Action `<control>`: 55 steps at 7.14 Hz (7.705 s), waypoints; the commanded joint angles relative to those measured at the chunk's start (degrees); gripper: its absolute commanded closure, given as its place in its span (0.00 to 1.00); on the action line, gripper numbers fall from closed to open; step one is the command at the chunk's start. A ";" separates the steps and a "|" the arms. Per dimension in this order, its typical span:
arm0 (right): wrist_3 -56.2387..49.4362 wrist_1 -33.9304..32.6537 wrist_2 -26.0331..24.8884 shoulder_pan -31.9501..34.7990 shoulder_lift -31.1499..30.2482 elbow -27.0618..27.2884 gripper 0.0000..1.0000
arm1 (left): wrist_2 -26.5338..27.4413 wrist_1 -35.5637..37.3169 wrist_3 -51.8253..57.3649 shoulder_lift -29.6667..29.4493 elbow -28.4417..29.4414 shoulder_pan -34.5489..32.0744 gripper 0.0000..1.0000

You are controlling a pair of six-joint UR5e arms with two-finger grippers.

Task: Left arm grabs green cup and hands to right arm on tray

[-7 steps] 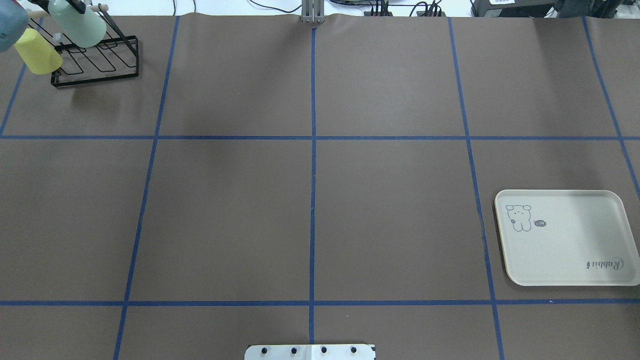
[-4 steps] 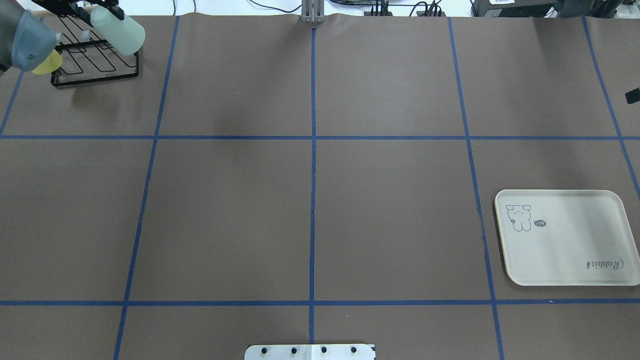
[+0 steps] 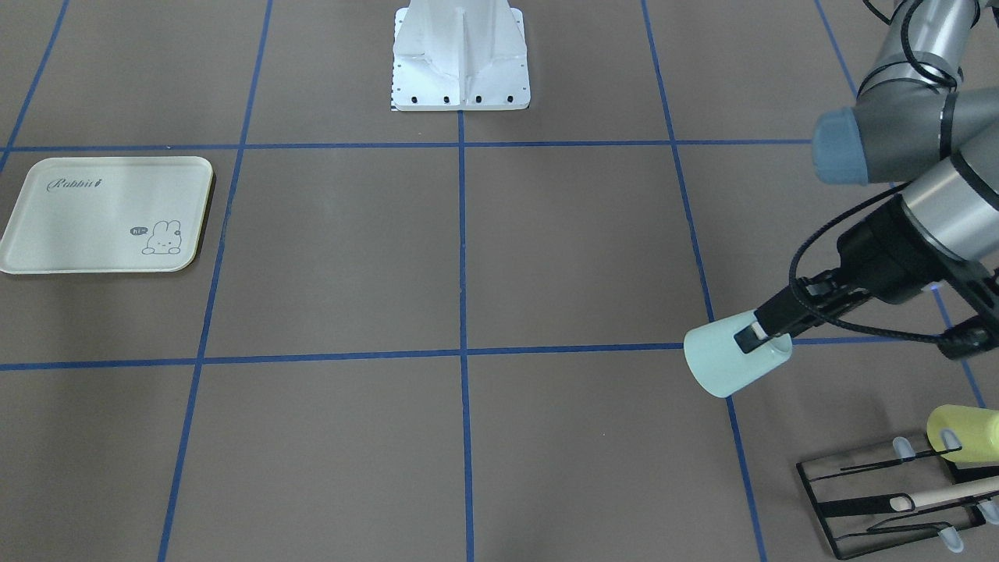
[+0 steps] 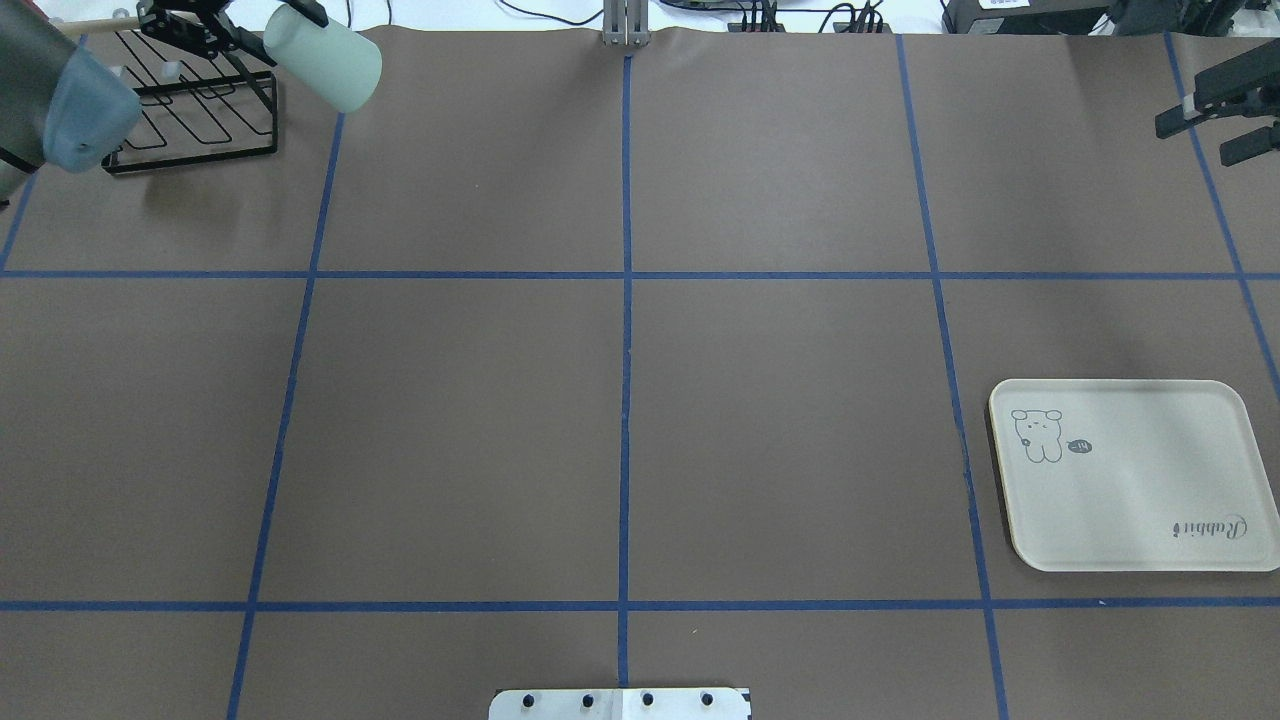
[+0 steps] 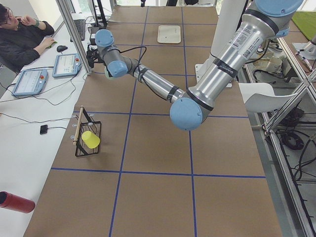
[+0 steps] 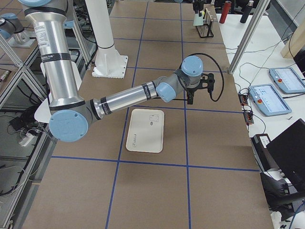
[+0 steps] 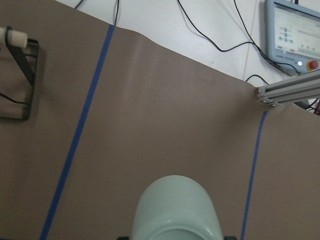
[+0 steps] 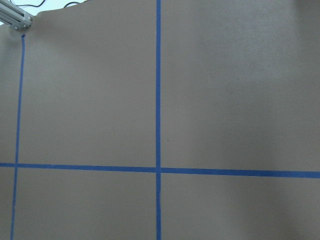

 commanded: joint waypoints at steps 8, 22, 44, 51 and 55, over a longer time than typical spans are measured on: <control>53.31 45.44 -9.82 -9.49 4.17 0.54 0.00 | 0.79 -10.67 -28.95 0.12 -13.24 11.93 1.00; 73.29 101.40 -60.69 -49.21 7.50 -7.72 0.00 | 4.81 -28.39 -55.63 -0.94 -18.16 20.10 1.00; 72.85 98.84 -65.82 -53.01 13.22 -7.19 0.99 | 5.10 -28.65 -54.41 -2.87 -17.63 22.58 0.01; 72.85 92.38 -65.21 -51.18 12.25 -7.11 1.00 | 7.12 -31.82 -45.70 -2.34 -17.72 22.23 0.00; 73.03 77.43 -51.53 -41.00 11.73 -7.02 1.00 | 6.16 -31.11 -36.77 1.07 -17.55 17.76 0.00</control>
